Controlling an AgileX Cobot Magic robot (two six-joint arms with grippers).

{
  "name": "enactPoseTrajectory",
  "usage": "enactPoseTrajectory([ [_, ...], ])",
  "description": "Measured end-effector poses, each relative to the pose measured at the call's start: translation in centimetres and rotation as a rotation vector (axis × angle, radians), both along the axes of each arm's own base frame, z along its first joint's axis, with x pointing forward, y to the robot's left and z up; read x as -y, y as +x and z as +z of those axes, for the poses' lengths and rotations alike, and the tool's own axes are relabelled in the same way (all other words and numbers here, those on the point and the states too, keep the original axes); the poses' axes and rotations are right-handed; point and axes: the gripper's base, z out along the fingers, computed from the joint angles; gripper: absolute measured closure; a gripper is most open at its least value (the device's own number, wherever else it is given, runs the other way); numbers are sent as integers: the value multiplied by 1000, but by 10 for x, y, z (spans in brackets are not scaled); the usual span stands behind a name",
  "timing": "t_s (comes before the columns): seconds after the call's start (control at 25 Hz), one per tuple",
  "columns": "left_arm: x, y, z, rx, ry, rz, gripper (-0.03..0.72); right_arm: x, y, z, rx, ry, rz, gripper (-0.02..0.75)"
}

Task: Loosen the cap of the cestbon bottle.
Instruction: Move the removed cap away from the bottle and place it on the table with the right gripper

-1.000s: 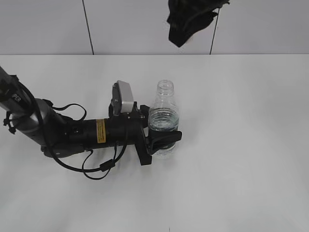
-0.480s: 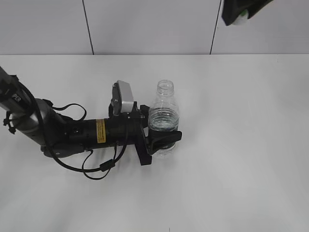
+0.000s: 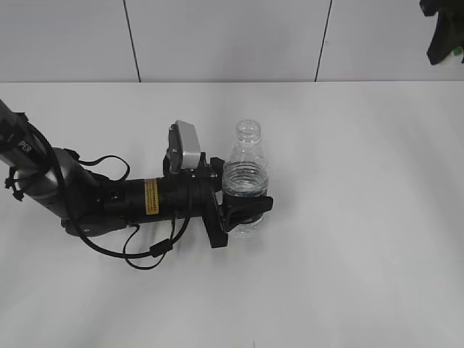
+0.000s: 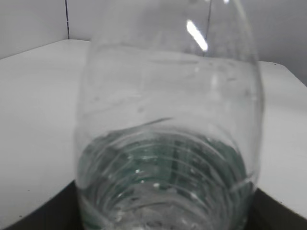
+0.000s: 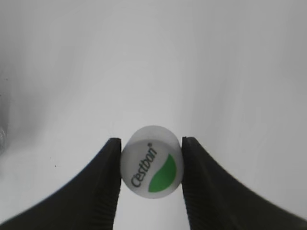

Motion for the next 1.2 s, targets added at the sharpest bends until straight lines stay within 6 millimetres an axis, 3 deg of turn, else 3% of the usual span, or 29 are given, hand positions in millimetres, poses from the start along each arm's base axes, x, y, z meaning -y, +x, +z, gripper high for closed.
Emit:
enactPoseTrajectory([
  [0.12,0,0,0,0,0,0,280,9,1,-23,-73,13,-3,447],
  [0.36,0,0,0,0,0,1,281,6,4,-87,-246,30,7,447],
  [0.88,0,0,0,0,-1,1,281,-3,35,-183,-272,103,14,447],
  [1.2,0,0,0,0,-1,1,281,-1,40,-207,-263,77,14,447],
])
